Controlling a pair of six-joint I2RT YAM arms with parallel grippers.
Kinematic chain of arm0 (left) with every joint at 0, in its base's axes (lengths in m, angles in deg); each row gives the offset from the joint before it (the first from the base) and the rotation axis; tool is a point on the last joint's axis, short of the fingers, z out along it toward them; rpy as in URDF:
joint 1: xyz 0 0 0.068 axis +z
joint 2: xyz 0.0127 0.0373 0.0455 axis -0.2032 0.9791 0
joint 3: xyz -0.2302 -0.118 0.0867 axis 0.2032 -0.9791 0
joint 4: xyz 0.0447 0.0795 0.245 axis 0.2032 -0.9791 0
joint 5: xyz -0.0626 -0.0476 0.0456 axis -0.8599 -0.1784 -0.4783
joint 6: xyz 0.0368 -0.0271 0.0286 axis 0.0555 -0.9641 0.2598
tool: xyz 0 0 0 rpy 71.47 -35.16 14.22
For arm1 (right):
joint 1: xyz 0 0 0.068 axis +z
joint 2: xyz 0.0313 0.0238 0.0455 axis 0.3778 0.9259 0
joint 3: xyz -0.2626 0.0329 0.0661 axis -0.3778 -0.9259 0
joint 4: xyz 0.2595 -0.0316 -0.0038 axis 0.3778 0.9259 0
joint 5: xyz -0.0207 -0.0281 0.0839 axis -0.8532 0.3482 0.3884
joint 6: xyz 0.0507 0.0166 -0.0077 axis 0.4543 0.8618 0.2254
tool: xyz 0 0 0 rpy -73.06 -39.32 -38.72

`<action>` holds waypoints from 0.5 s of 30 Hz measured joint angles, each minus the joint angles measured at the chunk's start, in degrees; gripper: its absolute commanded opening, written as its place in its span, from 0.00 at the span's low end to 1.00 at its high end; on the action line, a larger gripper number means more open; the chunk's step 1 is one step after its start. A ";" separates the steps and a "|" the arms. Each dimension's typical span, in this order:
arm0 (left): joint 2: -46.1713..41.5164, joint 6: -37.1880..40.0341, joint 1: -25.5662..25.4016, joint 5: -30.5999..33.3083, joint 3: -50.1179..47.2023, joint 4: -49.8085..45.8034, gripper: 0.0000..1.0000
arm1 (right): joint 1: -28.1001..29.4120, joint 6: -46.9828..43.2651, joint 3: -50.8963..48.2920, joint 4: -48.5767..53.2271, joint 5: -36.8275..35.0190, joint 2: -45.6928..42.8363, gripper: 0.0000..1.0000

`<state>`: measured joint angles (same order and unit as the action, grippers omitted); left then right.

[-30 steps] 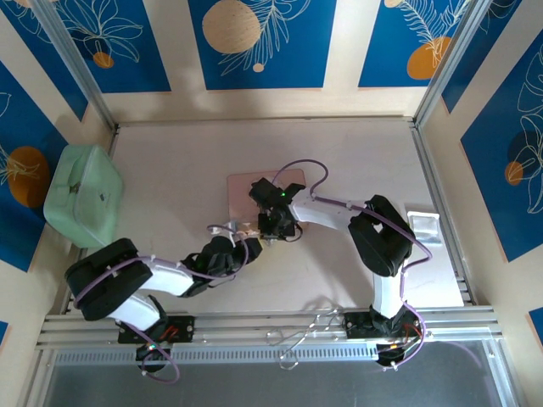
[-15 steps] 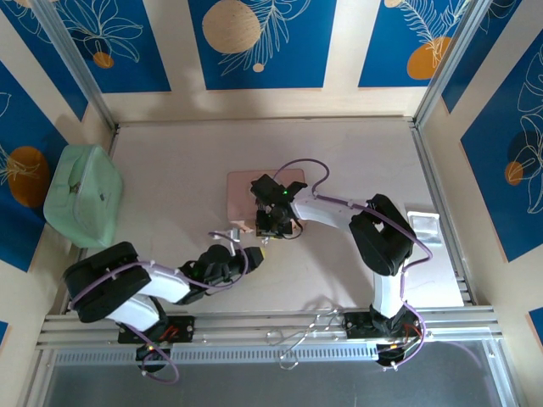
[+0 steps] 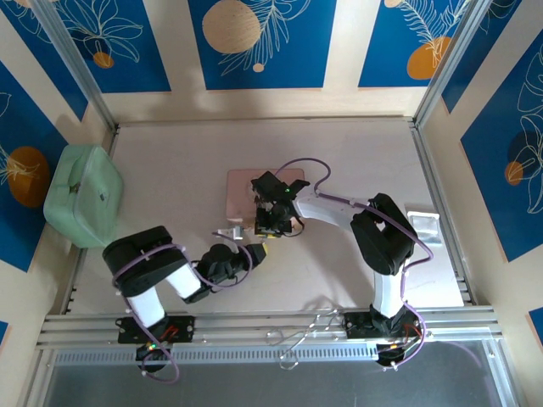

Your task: Unlock the padlock with the key

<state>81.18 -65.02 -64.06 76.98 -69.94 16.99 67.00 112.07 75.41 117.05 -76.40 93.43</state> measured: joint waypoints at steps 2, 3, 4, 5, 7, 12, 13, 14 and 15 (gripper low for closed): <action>1.90 -0.09 0.57 -0.17 0.00 2.86 0.37 | -0.04 0.02 -0.02 -0.13 0.22 -0.02 0.12; 2.60 -0.13 0.83 -0.17 0.00 3.96 0.36 | -0.07 0.02 -0.02 -0.15 0.35 -0.02 0.11; 3.04 -0.15 1.05 -0.22 0.02 4.59 0.36 | -0.15 0.02 -0.02 -0.17 0.48 -0.02 0.11; 3.54 -0.28 1.27 -0.33 0.11 5.22 0.35 | -0.20 0.02 -0.02 -0.22 0.63 -0.02 0.11; 4.46 -0.31 1.53 -0.37 0.63 5.86 0.32 | -0.26 0.04 -0.04 -0.44 0.87 -0.04 0.11; 6.03 -0.39 1.99 -1.03 2.38 5.86 0.20 | -0.26 0.07 -0.04 -0.66 1.27 -0.07 0.11; 6.03 -0.33 1.99 -1.11 2.69 5.73 0.18 | -0.26 0.09 -0.04 -0.72 1.31 -0.07 0.11; 6.12 -0.28 2.03 -1.22 3.06 5.73 0.15 | -0.26 0.11 -0.04 -0.76 1.46 -0.07 0.12; 6.25 -0.33 2.08 -1.22 3.41 5.75 0.13 | -0.26 0.09 -0.04 -0.81 1.60 -0.07 0.12</action>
<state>87.43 -65.35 -61.98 75.75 -66.53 22.74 66.73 112.16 75.36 116.24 -74.80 93.36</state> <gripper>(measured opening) 0.166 0.233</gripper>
